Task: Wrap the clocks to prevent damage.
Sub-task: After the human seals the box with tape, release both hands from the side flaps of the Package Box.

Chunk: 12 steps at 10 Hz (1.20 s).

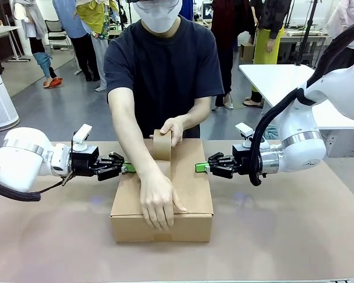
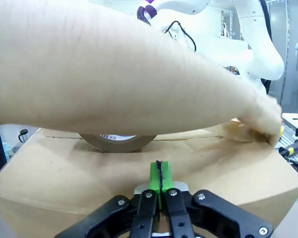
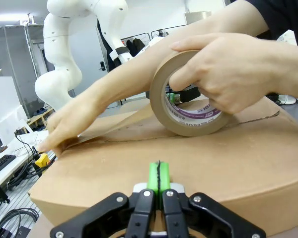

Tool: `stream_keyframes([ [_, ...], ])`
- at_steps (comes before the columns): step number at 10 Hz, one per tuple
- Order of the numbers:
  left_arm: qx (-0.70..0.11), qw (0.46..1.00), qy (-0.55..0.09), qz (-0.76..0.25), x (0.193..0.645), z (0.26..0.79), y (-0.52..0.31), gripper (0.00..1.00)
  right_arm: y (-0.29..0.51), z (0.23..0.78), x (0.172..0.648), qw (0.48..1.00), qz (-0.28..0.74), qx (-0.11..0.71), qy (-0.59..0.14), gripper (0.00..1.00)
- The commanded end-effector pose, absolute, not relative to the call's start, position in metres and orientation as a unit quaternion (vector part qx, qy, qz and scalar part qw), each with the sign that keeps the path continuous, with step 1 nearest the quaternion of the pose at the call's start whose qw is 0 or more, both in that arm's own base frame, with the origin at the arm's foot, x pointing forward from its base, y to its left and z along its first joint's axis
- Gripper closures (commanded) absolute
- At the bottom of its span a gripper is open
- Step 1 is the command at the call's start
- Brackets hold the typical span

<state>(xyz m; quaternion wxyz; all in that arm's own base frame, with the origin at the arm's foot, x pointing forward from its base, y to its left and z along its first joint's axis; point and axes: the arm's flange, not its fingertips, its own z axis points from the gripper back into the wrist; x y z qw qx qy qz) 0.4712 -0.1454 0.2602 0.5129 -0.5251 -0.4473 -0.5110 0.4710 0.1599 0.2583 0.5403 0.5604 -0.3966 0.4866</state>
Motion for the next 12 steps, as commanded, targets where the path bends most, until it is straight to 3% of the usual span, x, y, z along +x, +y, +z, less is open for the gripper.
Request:
stream_keyframes([
  [1, -0.522, 0.514, -0.451, -0.509, 0.4691, 0.2581, -0.1482, 1.0, 0.16, 0.2565, 0.4712, 0.547, 0.486, 0.557, -0.393, 0.99],
  [12, -0.522, 0.514, -0.451, -0.509, 0.4691, 0.2581, -0.1482, 1.0, 0.16, 0.2565, 0.4712, 0.547, 0.486, 0.557, -0.393, 0.99],
])
